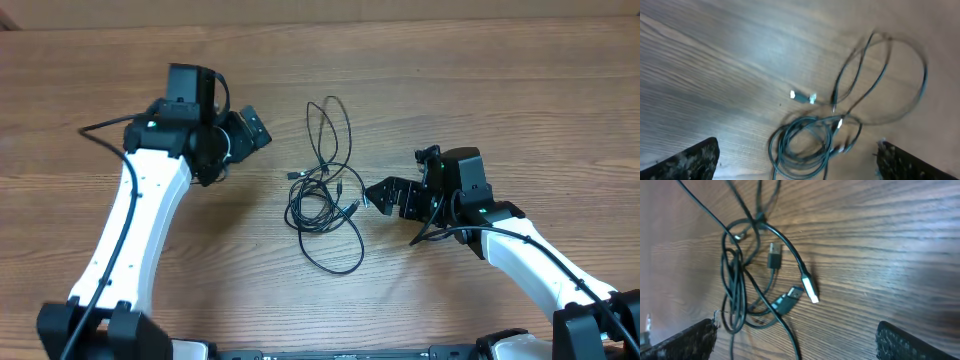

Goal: Untangle cables

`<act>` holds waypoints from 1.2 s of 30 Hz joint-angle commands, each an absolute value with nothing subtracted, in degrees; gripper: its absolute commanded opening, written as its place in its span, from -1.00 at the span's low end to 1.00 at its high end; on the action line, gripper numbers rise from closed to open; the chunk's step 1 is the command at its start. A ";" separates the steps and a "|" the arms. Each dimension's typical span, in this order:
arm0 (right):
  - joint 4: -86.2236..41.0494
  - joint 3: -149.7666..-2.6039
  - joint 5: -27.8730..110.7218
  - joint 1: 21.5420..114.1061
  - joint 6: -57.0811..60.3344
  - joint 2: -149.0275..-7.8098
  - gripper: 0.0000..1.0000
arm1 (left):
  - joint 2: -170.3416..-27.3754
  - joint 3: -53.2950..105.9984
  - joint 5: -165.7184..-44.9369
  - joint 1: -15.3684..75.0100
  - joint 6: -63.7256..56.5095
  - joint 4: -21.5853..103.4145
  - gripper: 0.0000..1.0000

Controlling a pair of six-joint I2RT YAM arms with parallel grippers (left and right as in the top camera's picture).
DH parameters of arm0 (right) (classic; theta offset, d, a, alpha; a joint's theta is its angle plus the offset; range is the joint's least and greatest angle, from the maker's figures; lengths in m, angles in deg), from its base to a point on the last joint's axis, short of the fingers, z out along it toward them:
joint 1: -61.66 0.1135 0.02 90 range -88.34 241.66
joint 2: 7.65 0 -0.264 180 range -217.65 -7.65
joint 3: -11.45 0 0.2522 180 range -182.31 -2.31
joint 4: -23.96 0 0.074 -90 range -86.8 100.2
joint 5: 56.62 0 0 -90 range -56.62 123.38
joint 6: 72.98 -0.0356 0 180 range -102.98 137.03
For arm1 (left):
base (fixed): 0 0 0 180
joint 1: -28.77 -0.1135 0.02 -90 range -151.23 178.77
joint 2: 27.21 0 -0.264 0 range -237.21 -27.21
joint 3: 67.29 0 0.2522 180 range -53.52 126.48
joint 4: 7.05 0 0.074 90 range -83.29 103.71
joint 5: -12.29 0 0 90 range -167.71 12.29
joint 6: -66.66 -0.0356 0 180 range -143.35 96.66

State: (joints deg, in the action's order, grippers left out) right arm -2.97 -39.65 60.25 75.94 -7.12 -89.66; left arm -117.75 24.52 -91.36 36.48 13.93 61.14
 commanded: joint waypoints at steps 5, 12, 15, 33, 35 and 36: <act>-15.71 -45.53 58.70 76.18 -6.68 -88.96 0.99 | -125.38 24.84 -102.77 40.10 -0.65 63.92 0.71; -19.21 -50.62 65.00 76.18 -6.44 -88.96 0.99 | -132.22 24.84 -99.67 41.33 -1.91 62.63 0.02; -17.31 -50.60 67.60 76.25 -6.46 -88.96 1.00 | -135.28 24.84 -97.31 42.07 -9.48 61.86 -0.21; -17.31 -50.58 66.02 79.18 -6.48 -88.99 1.00 | -141.12 24.84 -83.06 48.83 -13.48 57.60 -0.37; -17.29 -50.58 66.02 79.18 -6.48 -88.99 1.00 | -141.12 24.84 -82.79 49.44 -13.45 57.21 -0.36; -17.31 -50.58 66.02 79.18 -6.48 -88.99 1.00 | -141.14 24.82 -82.60 49.70 -13.45 57.01 -0.36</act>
State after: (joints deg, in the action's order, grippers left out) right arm -17.66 -49.77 66.35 78.94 -6.90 -89.64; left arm -140.53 24.52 -85.07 48.85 -12.01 57.49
